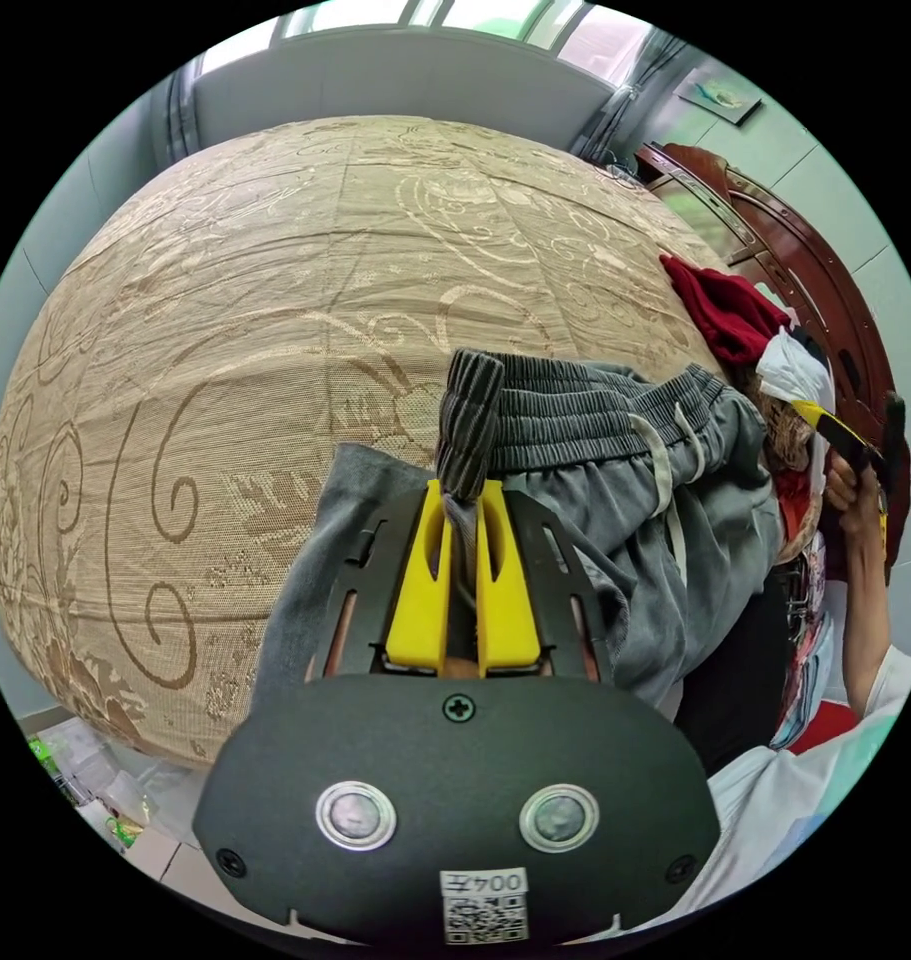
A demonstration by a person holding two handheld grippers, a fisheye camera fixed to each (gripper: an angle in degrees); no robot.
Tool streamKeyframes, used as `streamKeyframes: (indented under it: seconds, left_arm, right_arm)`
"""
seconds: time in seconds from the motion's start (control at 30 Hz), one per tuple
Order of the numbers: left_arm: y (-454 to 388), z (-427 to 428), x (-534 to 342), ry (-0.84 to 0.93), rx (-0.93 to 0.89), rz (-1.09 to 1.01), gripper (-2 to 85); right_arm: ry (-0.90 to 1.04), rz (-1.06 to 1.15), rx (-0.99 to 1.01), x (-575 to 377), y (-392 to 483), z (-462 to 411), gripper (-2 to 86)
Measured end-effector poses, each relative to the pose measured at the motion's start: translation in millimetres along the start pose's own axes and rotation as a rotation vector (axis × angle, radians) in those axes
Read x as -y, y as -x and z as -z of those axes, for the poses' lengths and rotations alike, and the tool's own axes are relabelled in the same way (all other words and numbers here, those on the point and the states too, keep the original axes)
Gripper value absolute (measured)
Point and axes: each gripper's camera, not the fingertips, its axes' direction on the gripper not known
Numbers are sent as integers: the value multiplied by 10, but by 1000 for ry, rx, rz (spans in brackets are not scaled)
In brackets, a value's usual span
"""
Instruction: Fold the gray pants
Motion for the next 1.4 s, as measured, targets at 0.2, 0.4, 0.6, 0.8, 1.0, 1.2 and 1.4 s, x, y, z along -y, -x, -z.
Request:
streamKeyframes:
  seconds: [0.2,0.4,0.6,0.8,1.0,1.2,1.4]
  left_arm:
    - [355,174,158,4,-79,-48,85]
    - [714,227,402,32,-227,-60,123]
    - [957,332,631,50,-262,-54,135]
    - [1001,436,734,120,-303,-122,129]
    - [922,661,805,120,-335,-173,110]
    - [826,1065,777,131,-310,-217,82]
    - [618,1818,596,59,-221,-254,48]
  right_arm:
    - [138,-36,156,680,-672,-333,271]
    - [175,-96,205,1051,-1207,-547,216]
    - [166,-190,339,1291,-1729,-587,221]
    - [301,-157,263,1447,-1762,-516,188]
    - [304,-130,293,1378,-1790,-146,101]
    - [248,-220,390,1119,-1939,372,92]
    - [-48,-58,348,803,-1559,1721,54]
